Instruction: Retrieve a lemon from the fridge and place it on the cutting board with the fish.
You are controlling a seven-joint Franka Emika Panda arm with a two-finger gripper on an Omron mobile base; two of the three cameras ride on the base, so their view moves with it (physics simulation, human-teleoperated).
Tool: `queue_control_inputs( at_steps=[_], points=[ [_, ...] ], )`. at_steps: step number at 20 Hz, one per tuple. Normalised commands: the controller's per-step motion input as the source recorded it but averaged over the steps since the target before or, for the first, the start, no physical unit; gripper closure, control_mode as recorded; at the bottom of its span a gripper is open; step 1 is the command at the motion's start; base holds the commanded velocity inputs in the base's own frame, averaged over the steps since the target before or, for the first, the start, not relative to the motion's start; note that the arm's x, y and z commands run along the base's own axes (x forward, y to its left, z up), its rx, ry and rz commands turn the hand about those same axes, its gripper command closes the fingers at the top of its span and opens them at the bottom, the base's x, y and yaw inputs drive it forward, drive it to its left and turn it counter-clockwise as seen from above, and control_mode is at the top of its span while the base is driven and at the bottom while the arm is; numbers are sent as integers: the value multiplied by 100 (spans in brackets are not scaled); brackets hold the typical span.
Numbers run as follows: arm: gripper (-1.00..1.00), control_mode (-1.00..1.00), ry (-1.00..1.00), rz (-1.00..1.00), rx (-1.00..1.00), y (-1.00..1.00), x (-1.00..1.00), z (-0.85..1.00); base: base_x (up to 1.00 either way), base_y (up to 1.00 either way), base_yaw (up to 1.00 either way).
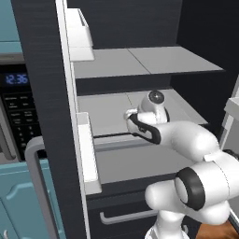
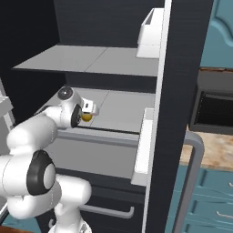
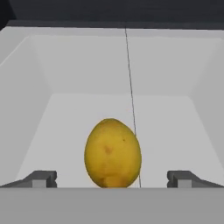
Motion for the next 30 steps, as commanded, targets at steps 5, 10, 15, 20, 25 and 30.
queue_control_inputs(
  at_steps=[5,10,15,20,25,30],
  points=[
    [-100,-100,0,0,0,0,25,-16,0,0,0],
    [-100,-100,1,0,0,0,1,-23,0,0,0],
    [-100,-100,2,0,0,0,7,-29,0,0,0],
    [-100,-100,0,0,0,0,21,-14,0,0,0],
    [-100,-100,0,0,0,0,14,-2,0,0,0],
    [100,-100,0,0,0,1,1,-2,0,0,0]
  ],
)
